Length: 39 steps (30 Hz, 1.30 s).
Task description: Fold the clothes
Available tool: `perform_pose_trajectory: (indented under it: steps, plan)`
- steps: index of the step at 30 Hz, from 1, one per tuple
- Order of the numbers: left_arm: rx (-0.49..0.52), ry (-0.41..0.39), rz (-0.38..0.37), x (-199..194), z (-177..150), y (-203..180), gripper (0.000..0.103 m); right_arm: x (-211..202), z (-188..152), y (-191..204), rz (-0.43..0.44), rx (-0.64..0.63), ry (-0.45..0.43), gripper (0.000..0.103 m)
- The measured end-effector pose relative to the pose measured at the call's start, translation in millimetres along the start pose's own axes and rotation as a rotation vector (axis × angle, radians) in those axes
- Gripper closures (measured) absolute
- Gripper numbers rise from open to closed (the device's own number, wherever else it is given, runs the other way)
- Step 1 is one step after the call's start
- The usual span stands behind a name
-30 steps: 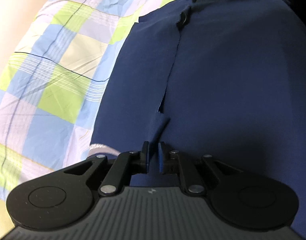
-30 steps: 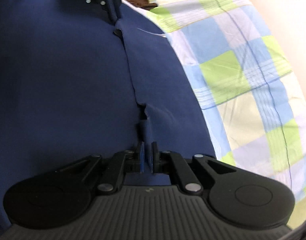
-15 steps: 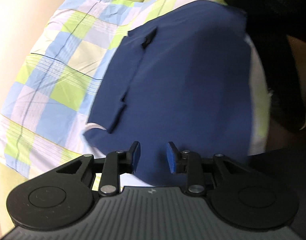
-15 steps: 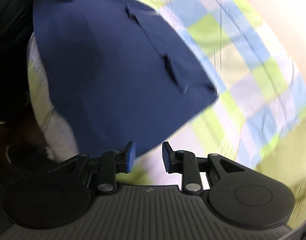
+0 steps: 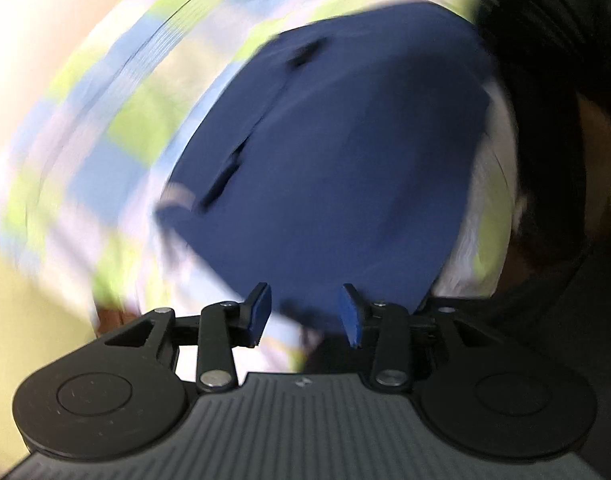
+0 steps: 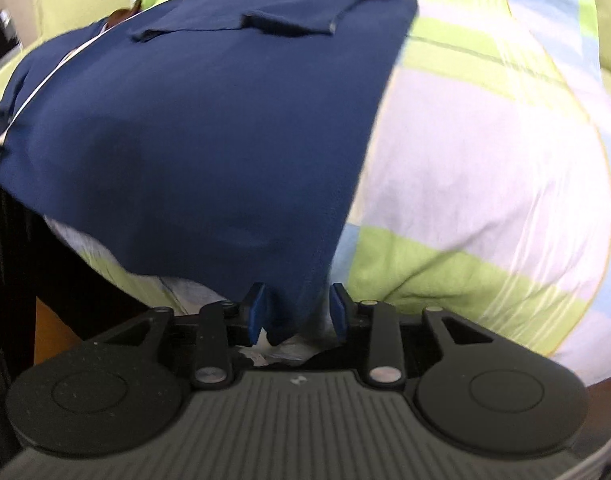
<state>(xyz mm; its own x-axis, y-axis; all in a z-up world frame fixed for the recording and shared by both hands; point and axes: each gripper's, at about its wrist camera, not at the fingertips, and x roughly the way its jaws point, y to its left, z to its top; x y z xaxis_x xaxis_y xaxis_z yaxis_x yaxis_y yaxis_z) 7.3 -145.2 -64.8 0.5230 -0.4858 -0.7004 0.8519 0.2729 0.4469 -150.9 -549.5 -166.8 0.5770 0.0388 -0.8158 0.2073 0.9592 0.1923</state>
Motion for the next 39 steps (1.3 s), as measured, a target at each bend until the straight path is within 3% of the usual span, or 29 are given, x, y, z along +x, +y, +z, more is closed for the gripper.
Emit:
perform_pose_trajectory:
  steps: [1, 3, 6, 13, 15, 16, 17, 20, 31, 34, 39]
  plan:
    - [-0.082, 0.013, -0.012, -0.6, -1.1, 7.0, 0.054, 4.2, -1.7, -3.2, 0.017, 0.023, -0.002, 0.073]
    - [-0.353, 0.045, -0.088, -0.8, -10.8, 29.4, 0.054, 8.3, -5.1, -4.1, 0.036, 0.042, -0.006, 0.073]
    - [-0.530, 0.045, -0.168, 7.1, -16.9, 43.4, 0.054, 12.6, -6.8, -5.3, 0.057, 0.051, -0.010, 0.073]
    - [-0.620, 0.093, -0.253, 54.5, -18.0, 54.9, 0.054, 22.2, -11.6, -9.0, 0.086, 0.061, -0.010, 0.072]
    - [-0.645, 0.109, -0.319, 63.9, -16.1, 61.4, 0.061, 22.4, -10.5, -11.2, 0.095, 0.072, -0.006, 0.078]
    - [-0.656, 0.110, -0.343, 62.1, -17.4, 64.1, 0.077, 21.8, -10.0, -12.4, 0.101, 0.081, -0.004, 0.099]
    - [-0.663, 0.109, -0.370, 62.4, -16.3, 67.0, 0.091, 20.2, -10.2, -13.6, 0.103, 0.090, -0.007, 0.101]
    - [-0.665, 0.088, -0.423, 55.3, -13.9, 76.1, 0.099, 11.7, -7.7, -16.5, 0.129, 0.137, 0.007, 0.101]
    - [-0.786, -0.005, -0.562, 45.8, 13.7, 116.0, 0.099, -111.4, 48.4, -26.6, 0.302, 0.240, -0.143, 0.101]
    - [-0.827, -0.018, -0.594, 42.7, 15.7, 121.9, 0.099, -127.8, 54.9, -28.1, 0.342, 0.258, -0.171, 0.101]
    - [-0.915, -0.034, -0.639, 41.1, -3.0, 130.6, 0.099, -125.1, 54.3, -40.2, 0.427, 0.395, -0.161, 0.101]
